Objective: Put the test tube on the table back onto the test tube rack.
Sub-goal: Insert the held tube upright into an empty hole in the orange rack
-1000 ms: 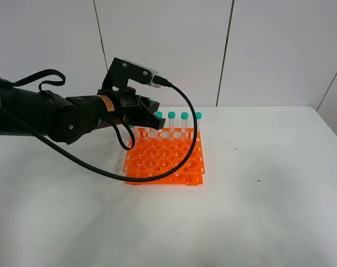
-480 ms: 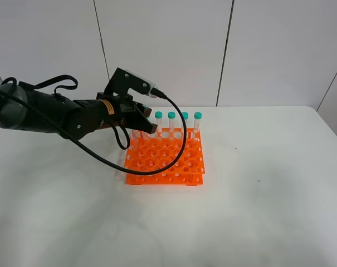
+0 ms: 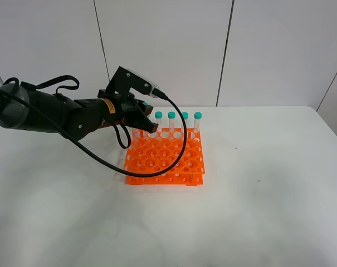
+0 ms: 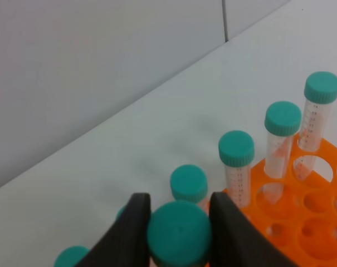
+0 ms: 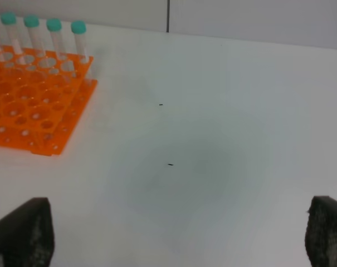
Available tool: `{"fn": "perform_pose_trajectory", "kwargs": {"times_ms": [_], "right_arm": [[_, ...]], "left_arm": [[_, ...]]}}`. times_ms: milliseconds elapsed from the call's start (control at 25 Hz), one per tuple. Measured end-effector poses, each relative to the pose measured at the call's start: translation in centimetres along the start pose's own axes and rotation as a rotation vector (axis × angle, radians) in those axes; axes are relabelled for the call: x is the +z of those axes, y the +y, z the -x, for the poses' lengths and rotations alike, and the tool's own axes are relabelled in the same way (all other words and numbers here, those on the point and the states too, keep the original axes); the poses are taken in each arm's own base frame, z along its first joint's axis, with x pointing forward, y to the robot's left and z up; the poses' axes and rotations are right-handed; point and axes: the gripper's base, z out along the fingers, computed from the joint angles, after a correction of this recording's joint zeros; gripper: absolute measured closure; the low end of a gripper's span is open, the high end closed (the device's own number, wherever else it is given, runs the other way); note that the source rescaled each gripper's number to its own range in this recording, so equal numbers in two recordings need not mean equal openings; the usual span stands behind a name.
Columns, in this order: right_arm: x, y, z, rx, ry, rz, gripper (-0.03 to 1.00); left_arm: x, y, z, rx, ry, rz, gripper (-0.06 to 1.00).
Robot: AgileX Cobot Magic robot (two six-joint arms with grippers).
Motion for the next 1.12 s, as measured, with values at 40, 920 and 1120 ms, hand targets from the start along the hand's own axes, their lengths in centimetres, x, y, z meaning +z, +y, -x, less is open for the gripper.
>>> {"fn": "perform_pose_trajectory", "kwargs": {"times_ms": [40,920,1120], "right_arm": [[0.0,0.0,0.0,0.0,0.0,0.0,-0.03],[0.0,0.0,0.0,0.002,0.0,0.003,-0.03],[0.0,0.0,0.0,0.002,-0.001,0.003,-0.03]], "left_arm": [[0.0,0.0,0.0,0.0,0.0,0.0,0.94],[0.8,0.5,-1.1,-0.01,0.012,0.01,0.94],[0.8,0.7,-1.1,-0.012,0.01,0.015,0.94]]}}
